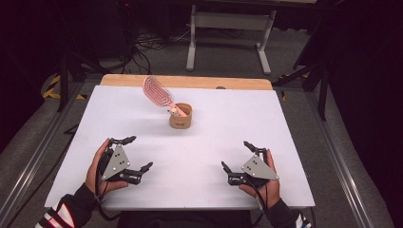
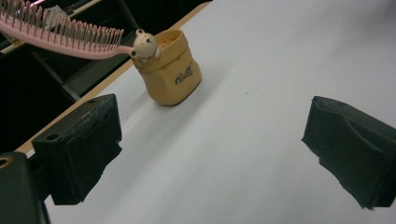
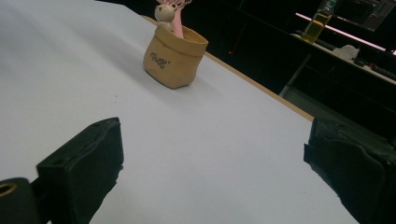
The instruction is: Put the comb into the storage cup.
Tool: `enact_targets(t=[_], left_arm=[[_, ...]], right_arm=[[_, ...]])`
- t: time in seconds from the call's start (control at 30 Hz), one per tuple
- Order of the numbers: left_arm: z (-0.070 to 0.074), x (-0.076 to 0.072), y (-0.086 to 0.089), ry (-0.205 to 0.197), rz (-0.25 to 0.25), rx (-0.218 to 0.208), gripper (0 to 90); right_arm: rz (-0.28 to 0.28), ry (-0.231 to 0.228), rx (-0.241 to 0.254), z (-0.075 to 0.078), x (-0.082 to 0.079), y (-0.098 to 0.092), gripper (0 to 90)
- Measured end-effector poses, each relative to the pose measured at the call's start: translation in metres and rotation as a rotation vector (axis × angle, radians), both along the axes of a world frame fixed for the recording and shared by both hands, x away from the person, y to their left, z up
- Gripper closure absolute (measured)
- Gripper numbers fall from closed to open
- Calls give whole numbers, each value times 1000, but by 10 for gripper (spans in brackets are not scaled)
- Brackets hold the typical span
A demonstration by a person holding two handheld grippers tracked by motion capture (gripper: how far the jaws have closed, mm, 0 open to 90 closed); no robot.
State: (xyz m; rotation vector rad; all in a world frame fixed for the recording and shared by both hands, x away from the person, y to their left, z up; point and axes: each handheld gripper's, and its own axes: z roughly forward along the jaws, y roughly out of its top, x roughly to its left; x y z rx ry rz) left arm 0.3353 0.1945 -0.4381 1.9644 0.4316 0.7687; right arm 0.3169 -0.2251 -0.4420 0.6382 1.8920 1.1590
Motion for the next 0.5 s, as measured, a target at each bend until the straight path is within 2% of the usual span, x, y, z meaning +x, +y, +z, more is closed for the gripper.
enact_targets(t=[0.13, 0.27, 0.5], left_arm=[[-7, 1, 3, 13, 15, 28, 52], [-12, 1, 8, 24, 25, 31, 52], [-26, 0, 21, 75, 48, 25, 51]], right_arm=[[-4, -3, -1, -1, 0, -2, 46], [-10, -2, 1, -1, 1, -4, 46], [-22, 5, 9, -1, 1, -8, 46]])
